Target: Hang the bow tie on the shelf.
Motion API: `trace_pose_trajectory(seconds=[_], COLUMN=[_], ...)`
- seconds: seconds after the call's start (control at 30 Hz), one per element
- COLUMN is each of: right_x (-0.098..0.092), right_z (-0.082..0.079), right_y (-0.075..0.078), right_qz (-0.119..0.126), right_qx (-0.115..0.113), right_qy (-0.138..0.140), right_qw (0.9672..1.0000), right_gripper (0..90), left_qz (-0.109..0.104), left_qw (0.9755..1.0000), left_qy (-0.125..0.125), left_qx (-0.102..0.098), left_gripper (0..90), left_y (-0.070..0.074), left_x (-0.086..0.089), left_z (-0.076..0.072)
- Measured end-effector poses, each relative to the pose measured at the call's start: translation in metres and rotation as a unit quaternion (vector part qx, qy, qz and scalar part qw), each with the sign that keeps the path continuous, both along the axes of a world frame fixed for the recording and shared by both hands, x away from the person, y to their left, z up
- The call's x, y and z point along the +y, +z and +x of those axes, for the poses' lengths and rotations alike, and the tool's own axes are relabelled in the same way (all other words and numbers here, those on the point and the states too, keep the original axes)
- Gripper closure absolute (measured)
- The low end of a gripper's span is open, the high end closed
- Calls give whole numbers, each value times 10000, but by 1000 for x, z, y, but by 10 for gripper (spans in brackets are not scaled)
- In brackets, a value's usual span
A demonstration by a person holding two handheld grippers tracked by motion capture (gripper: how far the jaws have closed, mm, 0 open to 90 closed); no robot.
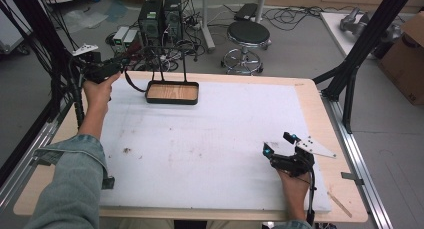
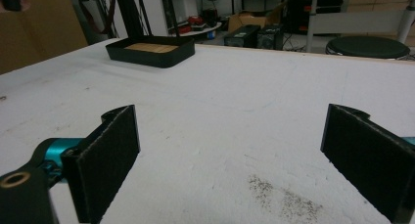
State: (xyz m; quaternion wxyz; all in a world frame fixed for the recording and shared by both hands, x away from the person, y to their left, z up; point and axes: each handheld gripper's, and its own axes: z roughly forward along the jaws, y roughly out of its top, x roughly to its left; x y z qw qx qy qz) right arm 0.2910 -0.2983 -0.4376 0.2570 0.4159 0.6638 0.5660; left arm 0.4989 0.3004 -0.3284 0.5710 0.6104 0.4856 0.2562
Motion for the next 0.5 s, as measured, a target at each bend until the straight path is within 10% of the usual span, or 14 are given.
trace_pose_trajectory(seconds=[0.5], right_x=[0], right_z=[1], right_y=[-1], right_qz=[-18], right_qx=[-21], right_qy=[47], right_qw=[10000], right_gripper=[64], left_qz=[87], left_qw=[9998], left_qy=[29], left_qx=[152], left_gripper=[629], left_y=[-16], left_x=[-3], left_z=[12])
